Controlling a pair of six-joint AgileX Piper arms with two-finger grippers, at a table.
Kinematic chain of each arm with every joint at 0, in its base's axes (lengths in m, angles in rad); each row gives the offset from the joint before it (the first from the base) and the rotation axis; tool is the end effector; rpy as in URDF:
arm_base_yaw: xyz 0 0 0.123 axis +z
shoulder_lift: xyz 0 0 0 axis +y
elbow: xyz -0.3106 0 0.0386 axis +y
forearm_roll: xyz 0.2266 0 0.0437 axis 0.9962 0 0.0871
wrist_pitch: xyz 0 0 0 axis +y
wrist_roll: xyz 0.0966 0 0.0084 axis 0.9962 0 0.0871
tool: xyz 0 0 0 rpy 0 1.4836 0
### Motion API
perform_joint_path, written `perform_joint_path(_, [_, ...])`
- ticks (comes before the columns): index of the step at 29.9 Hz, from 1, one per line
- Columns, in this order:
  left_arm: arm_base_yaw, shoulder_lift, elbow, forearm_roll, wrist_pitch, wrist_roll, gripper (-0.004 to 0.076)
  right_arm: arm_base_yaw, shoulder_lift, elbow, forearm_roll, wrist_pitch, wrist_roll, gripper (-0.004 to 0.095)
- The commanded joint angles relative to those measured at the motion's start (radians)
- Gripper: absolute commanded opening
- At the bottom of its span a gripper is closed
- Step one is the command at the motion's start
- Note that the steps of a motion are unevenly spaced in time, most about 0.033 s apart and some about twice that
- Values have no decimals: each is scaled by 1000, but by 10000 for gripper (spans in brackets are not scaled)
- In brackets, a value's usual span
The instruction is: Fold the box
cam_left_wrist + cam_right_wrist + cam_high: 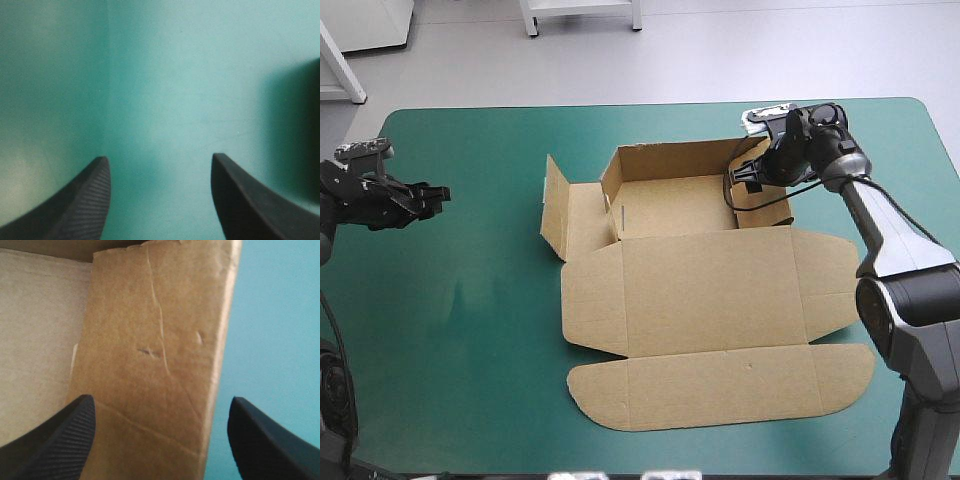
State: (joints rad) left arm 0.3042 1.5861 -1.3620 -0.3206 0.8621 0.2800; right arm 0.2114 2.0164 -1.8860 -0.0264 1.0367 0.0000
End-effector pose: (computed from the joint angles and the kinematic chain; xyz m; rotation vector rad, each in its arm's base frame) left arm 0.3189 0.0758 0.3474 -0.2034 2.5012 -0.1565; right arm 0.4353 0.0912 0.3150 -0.2898 2.6347 0.0357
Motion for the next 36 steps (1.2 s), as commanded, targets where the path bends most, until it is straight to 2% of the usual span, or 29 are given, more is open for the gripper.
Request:
perform_joint_path(1, [-2, -49, -25, -32, -26, 5, 424, -6, -19, -52, -2, -26, -14, 619])
perform_joint_path(4, [-2, -49, -25, -34, -24, 14, 424, -6, -2, -53, -5, -22, -10, 482])
perform_joint_path(7, [-2, -49, -25, -36, -22, 17, 424, -6, 0, -53, -5, -27, -8, 281])
perform_joint_path(10, [-2, -49, -25, -36, -22, 21, 424, -6, 0, -53, -13, -32, -22, 21])
perform_joint_path(11, [-2, -49, -25, -36, -22, 24, 424, -6, 0, -53, -25, -25, -24, -15])
perform_joint_path(17, [-2, -49, -25, -36, -22, 46, 424, -6, 0, -53, -62, 22, -21, -19])
perform_joint_path(27, [-2, -49, -25, -99, 1, 64, 424, -9, -60, -163, 26, 2, -20, -19])
perform_joint_path(30, [-2, -49, -25, -106, -8, 67, 423, -42, -102, -213, 105, 2, -39, -19])
perform_joint_path(36, [-2, -49, -25, -112, -56, 80, 423, -159, -203, -230, 390, -2, -137, -19])
